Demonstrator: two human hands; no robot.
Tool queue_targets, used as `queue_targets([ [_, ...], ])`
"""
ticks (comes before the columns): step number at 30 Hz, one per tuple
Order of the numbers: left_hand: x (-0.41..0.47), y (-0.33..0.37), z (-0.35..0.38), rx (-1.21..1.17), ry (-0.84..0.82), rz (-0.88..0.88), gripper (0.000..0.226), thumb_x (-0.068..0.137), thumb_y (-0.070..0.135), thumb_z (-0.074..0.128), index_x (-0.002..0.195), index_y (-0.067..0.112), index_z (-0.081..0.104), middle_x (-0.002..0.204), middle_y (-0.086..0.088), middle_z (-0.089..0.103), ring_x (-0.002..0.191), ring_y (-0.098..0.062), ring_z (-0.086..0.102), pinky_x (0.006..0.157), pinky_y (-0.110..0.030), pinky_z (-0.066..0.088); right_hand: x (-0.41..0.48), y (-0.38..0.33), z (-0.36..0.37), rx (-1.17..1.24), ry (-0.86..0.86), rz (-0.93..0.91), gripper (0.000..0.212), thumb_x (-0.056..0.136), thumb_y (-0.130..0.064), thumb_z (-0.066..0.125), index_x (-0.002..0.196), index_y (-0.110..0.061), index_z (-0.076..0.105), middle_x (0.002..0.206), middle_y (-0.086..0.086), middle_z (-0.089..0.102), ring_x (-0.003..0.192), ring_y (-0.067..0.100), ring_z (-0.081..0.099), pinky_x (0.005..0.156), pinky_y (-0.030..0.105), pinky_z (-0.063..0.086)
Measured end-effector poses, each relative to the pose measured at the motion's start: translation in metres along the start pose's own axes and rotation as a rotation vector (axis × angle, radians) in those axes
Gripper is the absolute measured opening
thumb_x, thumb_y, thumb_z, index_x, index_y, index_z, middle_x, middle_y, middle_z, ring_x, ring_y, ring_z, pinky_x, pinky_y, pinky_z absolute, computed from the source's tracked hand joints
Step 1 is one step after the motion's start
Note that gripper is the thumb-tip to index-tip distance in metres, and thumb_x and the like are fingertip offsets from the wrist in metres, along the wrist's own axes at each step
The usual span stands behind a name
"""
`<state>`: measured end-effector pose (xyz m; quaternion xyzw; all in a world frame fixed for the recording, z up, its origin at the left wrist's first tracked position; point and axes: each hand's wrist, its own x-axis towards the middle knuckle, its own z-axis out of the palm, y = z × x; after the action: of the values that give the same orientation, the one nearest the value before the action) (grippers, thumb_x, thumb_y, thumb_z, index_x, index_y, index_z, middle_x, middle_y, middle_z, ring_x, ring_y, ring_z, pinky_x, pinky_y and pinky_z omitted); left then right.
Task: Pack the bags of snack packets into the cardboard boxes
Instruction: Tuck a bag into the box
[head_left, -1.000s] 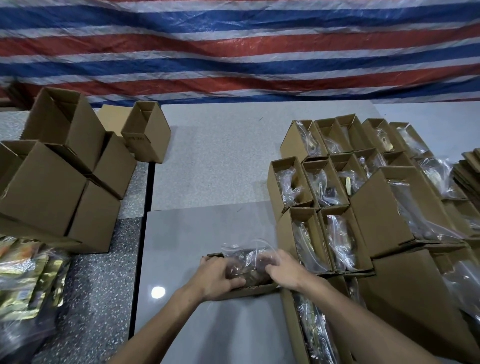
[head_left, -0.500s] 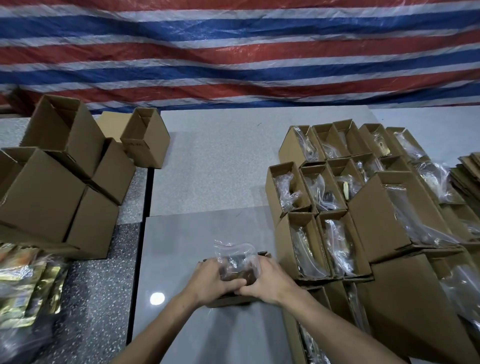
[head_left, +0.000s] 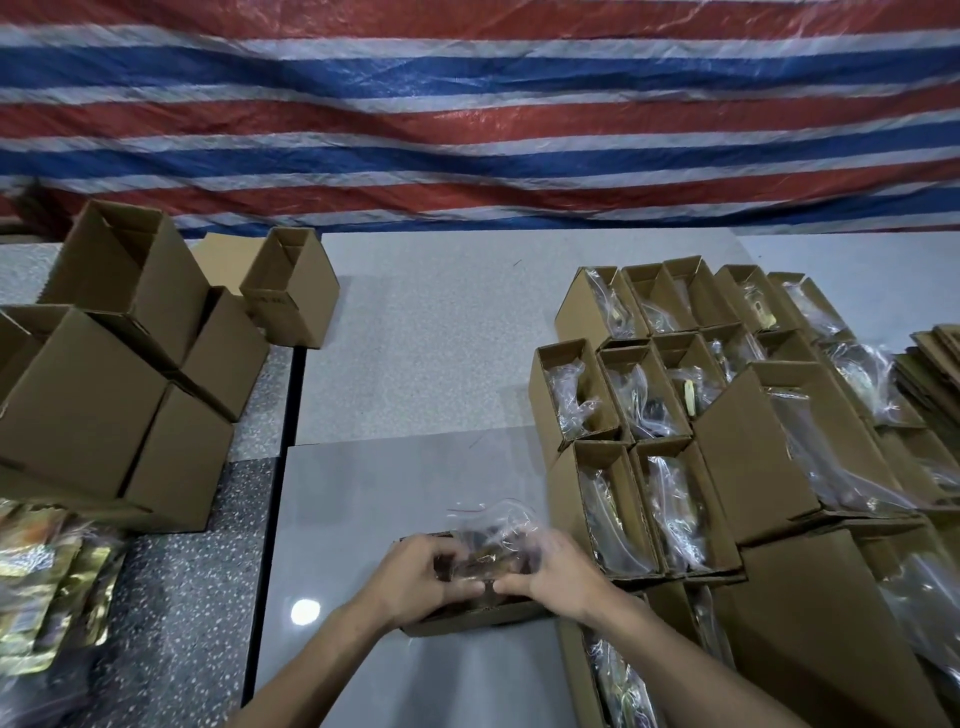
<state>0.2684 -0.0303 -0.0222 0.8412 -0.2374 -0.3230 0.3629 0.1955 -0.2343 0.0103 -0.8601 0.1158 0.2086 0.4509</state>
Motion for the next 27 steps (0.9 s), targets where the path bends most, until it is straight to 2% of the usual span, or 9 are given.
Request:
queue_targets([
  [5,-0.003,-0.002,0.002,-0.050,0.062,0.035,0.042,0.059,0.063,0.081,0.058,0.031,0.054,0.064,0.016,0.057,0.064,-0.003,0.052,0.063,-0.022,0.040,-0.004,0.005,-0.006,0.118,-0.063,-0.011,0.030,0.069,-0.034,0.084,0.097,-0.037,0.073,0.090,-0.011,0.076,0.082,0.002,0.069,0.080,0.022,0.055],
  [7,-0.005,-0.001,0.001,-0.049,0.088,0.046,0.044,0.066,0.069,0.071,0.064,0.028,0.058,0.069,0.016,0.060,0.073,-0.004,0.056,0.071,-0.021,0.043,-0.004,0.005,-0.007,0.118,-0.085,-0.009,0.023,0.078,-0.042,0.076,0.097,-0.030,0.075,0.094,-0.007,0.076,0.089,0.003,0.069,0.086,0.027,0.055],
  [9,-0.005,0.001,0.001,-0.012,0.065,0.071,0.050,0.082,0.071,0.054,0.078,0.022,0.065,0.079,0.010,0.065,0.081,-0.007,0.059,0.083,-0.027,0.045,-0.002,0.003,-0.006,0.110,-0.076,0.021,0.039,0.086,-0.055,0.062,0.098,-0.020,0.073,0.095,0.001,0.075,0.086,0.003,0.066,0.090,0.037,0.052],
  [11,-0.004,0.001,0.003,0.062,0.024,0.078,0.043,0.094,0.056,0.045,0.089,0.021,0.070,0.079,0.002,0.062,0.078,-0.008,0.055,0.089,-0.029,0.043,-0.001,-0.002,-0.007,0.094,-0.055,0.084,0.045,0.090,-0.060,0.053,0.099,-0.020,0.071,0.091,-0.003,0.074,0.084,0.003,0.066,0.090,0.040,0.051],
  [15,-0.005,-0.007,0.005,-0.034,0.029,-0.010,0.008,0.092,0.021,0.067,0.085,0.025,0.068,0.075,0.004,0.064,0.063,-0.001,0.050,0.075,-0.028,0.046,0.001,-0.003,-0.008,-0.023,-0.040,0.114,0.015,0.100,-0.036,0.054,0.098,-0.027,0.065,0.093,-0.003,0.072,0.082,0.011,0.066,0.083,0.030,0.050],
  [18,-0.006,-0.010,0.003,-0.137,0.106,-0.041,0.018,0.081,0.019,0.081,0.083,0.016,0.063,0.077,-0.001,0.068,0.063,-0.003,0.052,0.066,-0.026,0.045,0.001,0.000,-0.005,-0.094,-0.043,0.071,0.016,0.100,-0.027,0.056,0.103,-0.027,0.072,0.094,-0.013,0.071,0.090,-0.002,0.063,0.076,0.004,0.042],
  [20,-0.006,-0.009,0.001,-0.207,0.151,-0.035,0.021,0.077,0.019,0.084,0.081,0.015,0.064,0.077,-0.006,0.068,0.067,-0.007,0.058,0.066,-0.026,0.048,0.003,-0.004,-0.002,-0.113,-0.004,0.044,0.019,0.098,-0.022,0.057,0.104,-0.024,0.075,0.087,-0.023,0.065,0.086,-0.014,0.058,0.075,-0.003,0.036],
  [24,-0.008,-0.009,-0.009,-0.465,0.196,-0.062,0.015,0.081,0.012,0.081,0.075,0.021,0.070,0.079,-0.007,0.072,0.074,-0.012,0.070,0.063,-0.019,0.052,0.007,-0.003,0.001,0.011,0.166,0.081,0.009,0.095,-0.019,0.063,0.095,-0.022,0.072,0.084,-0.011,0.069,0.078,0.000,0.062,0.069,0.004,0.043],
  [27,-0.013,-0.020,-0.020,-0.427,0.269,-0.016,0.026,0.084,0.008,0.076,0.077,0.033,0.079,0.092,0.001,0.072,0.082,-0.008,0.069,0.074,-0.017,0.053,0.007,0.000,-0.002,0.081,0.290,0.123,0.011,0.088,-0.022,0.073,0.080,-0.020,0.066,0.073,-0.006,0.064,0.068,0.004,0.057,0.065,0.012,0.045],
])
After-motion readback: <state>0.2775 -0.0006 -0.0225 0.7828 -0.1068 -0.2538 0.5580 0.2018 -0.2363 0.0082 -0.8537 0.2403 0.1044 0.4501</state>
